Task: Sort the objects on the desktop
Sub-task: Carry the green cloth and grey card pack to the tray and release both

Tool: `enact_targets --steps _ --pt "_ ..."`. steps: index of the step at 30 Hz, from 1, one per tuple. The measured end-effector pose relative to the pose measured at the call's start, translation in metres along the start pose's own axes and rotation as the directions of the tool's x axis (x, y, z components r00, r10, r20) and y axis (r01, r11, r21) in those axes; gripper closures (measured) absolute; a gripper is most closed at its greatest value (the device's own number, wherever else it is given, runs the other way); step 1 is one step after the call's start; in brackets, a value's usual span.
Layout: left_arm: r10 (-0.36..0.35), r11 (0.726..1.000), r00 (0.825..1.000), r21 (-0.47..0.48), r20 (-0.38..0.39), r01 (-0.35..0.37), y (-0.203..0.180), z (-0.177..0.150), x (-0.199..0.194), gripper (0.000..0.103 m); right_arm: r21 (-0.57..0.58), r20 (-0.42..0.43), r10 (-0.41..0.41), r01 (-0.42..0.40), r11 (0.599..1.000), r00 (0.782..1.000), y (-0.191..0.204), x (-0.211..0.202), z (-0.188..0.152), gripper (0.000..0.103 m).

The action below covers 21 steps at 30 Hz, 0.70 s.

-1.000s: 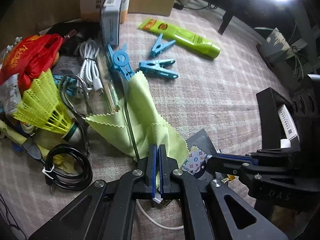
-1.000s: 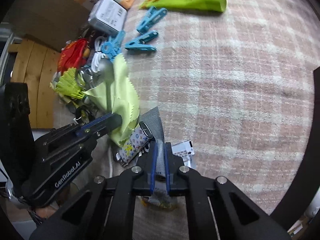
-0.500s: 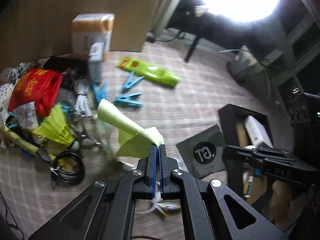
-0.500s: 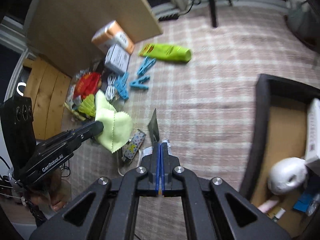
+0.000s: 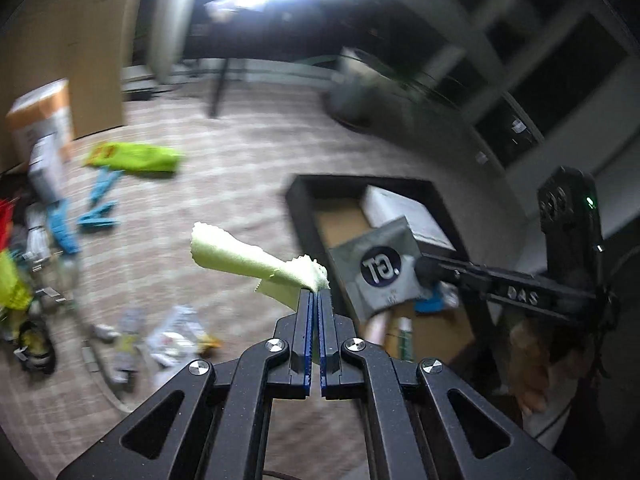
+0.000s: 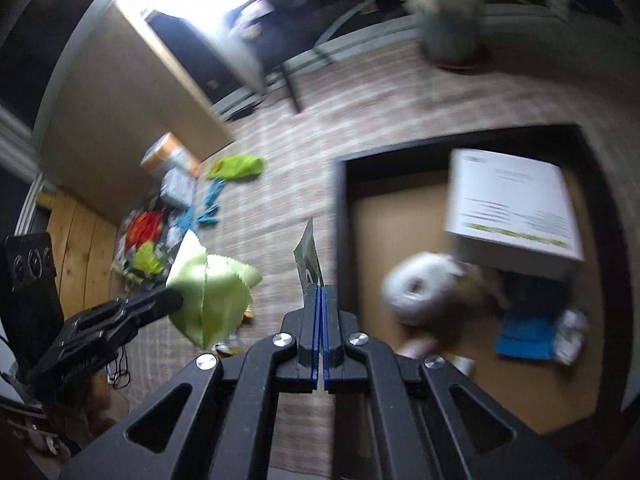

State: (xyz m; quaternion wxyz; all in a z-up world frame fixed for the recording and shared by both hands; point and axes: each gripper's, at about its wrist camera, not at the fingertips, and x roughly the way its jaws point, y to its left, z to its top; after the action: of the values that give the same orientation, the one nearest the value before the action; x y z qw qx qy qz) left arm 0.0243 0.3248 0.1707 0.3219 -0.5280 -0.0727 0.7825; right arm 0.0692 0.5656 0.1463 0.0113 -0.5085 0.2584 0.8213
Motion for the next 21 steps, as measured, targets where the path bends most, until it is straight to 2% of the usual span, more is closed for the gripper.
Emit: enact_targets --steps 6,11,16,21 --pt "-0.078 0.988 0.993 0.128 -0.087 0.089 -0.066 -0.010 0.028 0.101 0.136 0.066 -0.073 0.063 0.989 0.995 -0.063 -0.038 -0.015 0.102" --pt "-0.106 0.970 0.981 0.201 -0.160 0.138 -0.108 -0.024 0.051 0.101 0.224 0.089 -0.130 0.108 0.969 0.987 -0.101 -0.055 -0.027 0.102" --pt "-0.100 0.956 0.971 0.250 -0.216 0.154 -0.131 -0.040 0.068 0.101 0.275 0.089 -0.158 0.128 0.953 0.983 -0.123 -0.059 -0.038 0.102" --pt "-0.077 0.950 0.969 0.279 -0.237 0.143 -0.136 -0.047 0.076 0.101 0.287 0.078 -0.171 0.142 0.947 0.982 -0.131 -0.059 -0.041 0.102"
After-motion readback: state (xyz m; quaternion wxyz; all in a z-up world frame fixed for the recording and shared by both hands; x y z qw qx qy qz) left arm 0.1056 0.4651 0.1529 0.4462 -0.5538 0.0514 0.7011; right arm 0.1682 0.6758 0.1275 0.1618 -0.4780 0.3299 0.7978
